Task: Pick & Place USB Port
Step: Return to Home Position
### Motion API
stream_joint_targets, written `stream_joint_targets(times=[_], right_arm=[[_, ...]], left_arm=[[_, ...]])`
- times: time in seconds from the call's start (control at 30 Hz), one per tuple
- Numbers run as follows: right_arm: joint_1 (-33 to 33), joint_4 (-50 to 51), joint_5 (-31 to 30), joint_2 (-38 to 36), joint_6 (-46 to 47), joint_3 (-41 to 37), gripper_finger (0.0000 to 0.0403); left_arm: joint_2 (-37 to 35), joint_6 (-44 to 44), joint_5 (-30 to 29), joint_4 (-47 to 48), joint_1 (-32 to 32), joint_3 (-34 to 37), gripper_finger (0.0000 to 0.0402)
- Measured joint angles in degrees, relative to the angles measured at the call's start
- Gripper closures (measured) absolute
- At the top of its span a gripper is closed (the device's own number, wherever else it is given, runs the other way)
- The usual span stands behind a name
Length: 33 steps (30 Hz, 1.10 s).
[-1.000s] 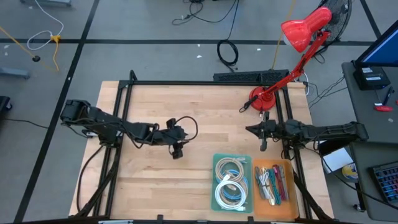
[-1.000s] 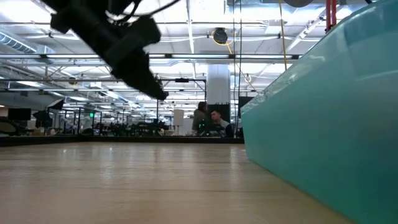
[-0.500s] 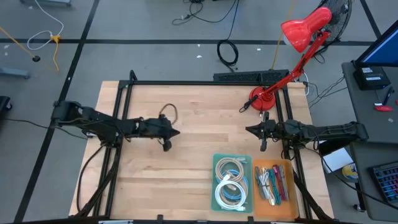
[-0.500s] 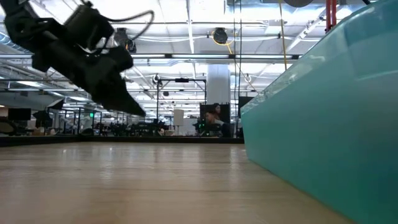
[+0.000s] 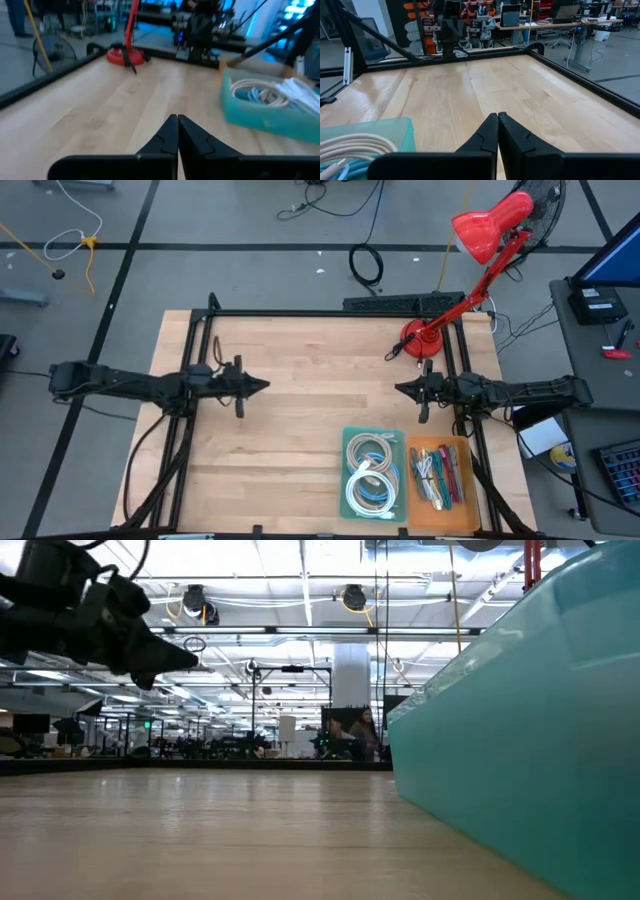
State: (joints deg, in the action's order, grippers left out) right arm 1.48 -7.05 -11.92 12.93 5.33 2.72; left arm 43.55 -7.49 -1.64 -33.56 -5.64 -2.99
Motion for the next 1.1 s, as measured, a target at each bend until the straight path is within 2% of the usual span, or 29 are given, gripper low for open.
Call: stream_joint_targets(times=[0.13, 0.27, 0.37, 0.7, 1.1], right_arm=[[0.0, 0.01, 0.0, 0.0, -0.01, 0.0, 0.0403], [0.0, 0.04, 0.0, 0.0, -0.01, 0.0, 0.0403], [0.0, 0.02, 0.0, 0.0, -0.01, 0.0, 0.0403], [0.0, 0.02, 0.0, 0.0, -0.01, 0.0, 0.0403], [0.0, 0.02, 0.0, 0.0, -0.01, 0.0, 0.0403]], left_arm=[[-6.28, 1.87, 2.98, 2.31, -1.29, 2.13, 0.0399], [-10.64, 3.48, 5.0, 9.98, -2.35, 2.17, 0.0398], [-13.45, 4.8, 7.53, 12.09, -2.79, 2.17, 0.0399], [-24.91, 7.25, 6.11, 13.5, -2.83, 2.15, 0.04], [-37.78, 7.95, 5.19, 26.81, -2.85, 2.1, 0.04]])
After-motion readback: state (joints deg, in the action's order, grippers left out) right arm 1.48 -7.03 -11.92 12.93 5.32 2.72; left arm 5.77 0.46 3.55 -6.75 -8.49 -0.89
